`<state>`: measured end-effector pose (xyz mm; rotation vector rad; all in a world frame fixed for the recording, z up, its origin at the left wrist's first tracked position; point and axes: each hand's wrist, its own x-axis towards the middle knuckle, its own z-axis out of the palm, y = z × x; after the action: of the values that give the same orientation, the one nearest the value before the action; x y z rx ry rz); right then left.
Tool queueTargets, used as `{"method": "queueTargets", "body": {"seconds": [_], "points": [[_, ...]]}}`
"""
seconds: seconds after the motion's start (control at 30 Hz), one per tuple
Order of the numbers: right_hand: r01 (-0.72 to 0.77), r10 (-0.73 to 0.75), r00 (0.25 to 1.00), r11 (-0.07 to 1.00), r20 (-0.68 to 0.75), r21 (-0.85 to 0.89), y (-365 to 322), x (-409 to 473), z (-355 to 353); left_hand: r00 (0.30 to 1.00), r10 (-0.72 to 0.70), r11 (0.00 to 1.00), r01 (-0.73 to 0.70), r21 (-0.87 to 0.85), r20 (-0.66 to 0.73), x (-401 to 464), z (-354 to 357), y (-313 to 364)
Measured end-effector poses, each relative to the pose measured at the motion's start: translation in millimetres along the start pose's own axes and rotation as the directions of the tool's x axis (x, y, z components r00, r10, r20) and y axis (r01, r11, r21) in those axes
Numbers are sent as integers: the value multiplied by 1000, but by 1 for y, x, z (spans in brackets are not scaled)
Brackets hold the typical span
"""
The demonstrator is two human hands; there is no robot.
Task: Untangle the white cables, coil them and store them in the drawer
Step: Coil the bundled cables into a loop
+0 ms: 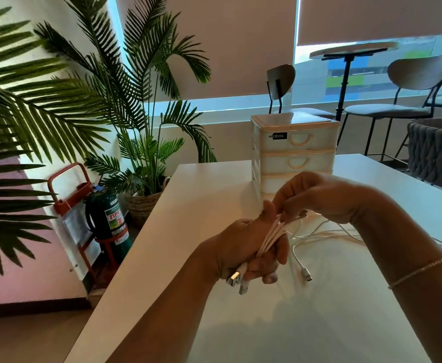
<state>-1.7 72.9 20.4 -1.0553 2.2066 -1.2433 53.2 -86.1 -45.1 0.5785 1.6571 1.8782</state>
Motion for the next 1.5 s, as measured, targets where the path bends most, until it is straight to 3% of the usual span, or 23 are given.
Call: {"method": "queueTargets", "body": {"seconds": [0.3,0.47,0.63,0.7,0.77,1.0,1.07,1.2,1.37,1.5], "points": [[-105,113,993,982,46,-154,-10,1,-5,999,-30,997,32,71,-31,0,5,-1],[-87,99,994,969,43,-231,-12,2,-7,998,57,997,-57,43,9,-3,1,0],[20,-39,989,991,-140,-133,-10,3,12,987,153,986,-149,-76,49,-6,1,5],[-4,-88,942,961,-323,-275,-9,8,26,982,178,980,-170,-106,67,-5,3,5],[-6,-165,895,924,-414,-382,-8,11,36,978,195,975,-184,-124,80,-5,4,5],[-120,-122,890,867,-439,-484,-11,17,28,993,117,986,-116,-124,3,-2,6,4],[-154,-43,896,903,-442,-402,-10,22,27,994,113,986,-110,-128,13,-2,5,5],[-180,164,927,983,-338,-18,-7,27,35,973,206,969,-188,-159,108,-3,0,7],[-79,163,954,946,-250,314,-9,23,47,925,327,930,-279,-240,192,-4,-5,10],[-27,129,965,915,-229,403,-6,22,57,875,427,888,-357,-291,230,-3,-9,6]]}}
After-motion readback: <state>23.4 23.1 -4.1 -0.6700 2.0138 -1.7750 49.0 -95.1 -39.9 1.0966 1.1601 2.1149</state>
